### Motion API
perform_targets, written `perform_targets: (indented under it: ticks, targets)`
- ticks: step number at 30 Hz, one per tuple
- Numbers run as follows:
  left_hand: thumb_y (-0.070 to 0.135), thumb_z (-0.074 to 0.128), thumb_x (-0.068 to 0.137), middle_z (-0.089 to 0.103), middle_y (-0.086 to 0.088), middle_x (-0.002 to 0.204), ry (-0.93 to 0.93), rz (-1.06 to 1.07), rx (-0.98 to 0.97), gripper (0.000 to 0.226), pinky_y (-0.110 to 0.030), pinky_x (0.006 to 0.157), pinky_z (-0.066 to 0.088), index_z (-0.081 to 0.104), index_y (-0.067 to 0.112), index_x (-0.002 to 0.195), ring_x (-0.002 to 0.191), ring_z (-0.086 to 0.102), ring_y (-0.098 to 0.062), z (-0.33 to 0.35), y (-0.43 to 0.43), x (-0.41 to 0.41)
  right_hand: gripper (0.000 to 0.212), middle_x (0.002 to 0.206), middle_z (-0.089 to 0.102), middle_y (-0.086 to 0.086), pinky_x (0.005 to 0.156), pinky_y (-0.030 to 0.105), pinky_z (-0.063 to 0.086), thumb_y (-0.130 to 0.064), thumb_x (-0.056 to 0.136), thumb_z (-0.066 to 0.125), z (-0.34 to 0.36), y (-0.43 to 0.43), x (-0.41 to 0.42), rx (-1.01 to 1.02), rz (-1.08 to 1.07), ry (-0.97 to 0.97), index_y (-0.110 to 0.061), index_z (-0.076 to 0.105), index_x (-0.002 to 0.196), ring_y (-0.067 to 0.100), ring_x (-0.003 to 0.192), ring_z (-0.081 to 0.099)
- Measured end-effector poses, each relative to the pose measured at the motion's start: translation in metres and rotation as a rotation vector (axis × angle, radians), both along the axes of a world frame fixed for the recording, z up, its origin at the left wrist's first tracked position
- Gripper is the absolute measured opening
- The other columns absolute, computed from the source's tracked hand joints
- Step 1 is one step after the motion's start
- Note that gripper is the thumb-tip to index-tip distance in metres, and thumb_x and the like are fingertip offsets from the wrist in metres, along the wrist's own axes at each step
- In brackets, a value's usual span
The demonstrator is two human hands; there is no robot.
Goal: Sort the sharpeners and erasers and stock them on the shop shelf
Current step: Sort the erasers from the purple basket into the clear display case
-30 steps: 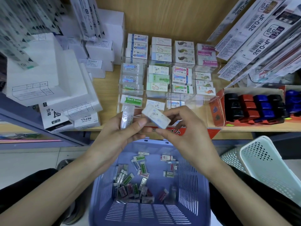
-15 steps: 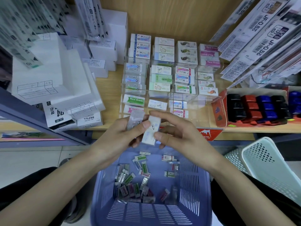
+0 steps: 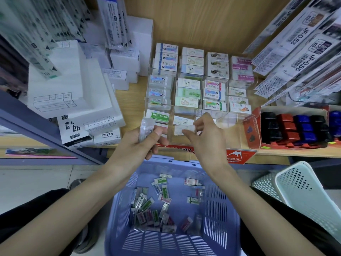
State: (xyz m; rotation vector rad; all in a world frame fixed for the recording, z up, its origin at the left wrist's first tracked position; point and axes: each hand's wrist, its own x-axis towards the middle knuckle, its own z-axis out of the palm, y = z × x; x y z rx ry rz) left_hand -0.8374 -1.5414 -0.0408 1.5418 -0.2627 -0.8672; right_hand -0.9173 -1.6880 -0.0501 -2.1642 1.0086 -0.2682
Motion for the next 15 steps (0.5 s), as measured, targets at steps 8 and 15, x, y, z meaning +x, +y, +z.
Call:
perform_targets:
  ticks: [8, 15]
  targets:
    - [0.022, 0.049, 0.094, 0.068, 0.005, 0.069, 0.025, 0.027, -0.014, 0.021, -0.012, 0.046, 0.037, 0.067, 0.011, 0.094, 0.052, 0.047, -0.002, 0.007, 0.008, 0.005, 0.021, 0.099, 0.061, 0.015, 0.078, 0.044, 0.053, -0.001, 0.085, 0.062, -0.003, -0.008, 0.022, 0.082, 0.110, 0.202, -0.006, 0.054, 0.104, 0.031, 0.090, 0.064]
    - [0.022, 0.048, 0.096, 0.067, 0.005, 0.069, -0.002, 0.023, -0.020, 0.024, -0.009, 0.041, 0.032, 0.066, 0.007, 0.097, 0.044, 0.044, -0.001, 0.015, 0.013, 0.002, 0.030, 0.118, 0.046, 0.017, 0.069, 0.033, 0.043, 0.014, 0.082, 0.054, 0.006, -0.010, 0.032, -0.411, 0.450, 0.464, 0.002, 0.058, 0.109, 0.036, 0.095, 0.059]
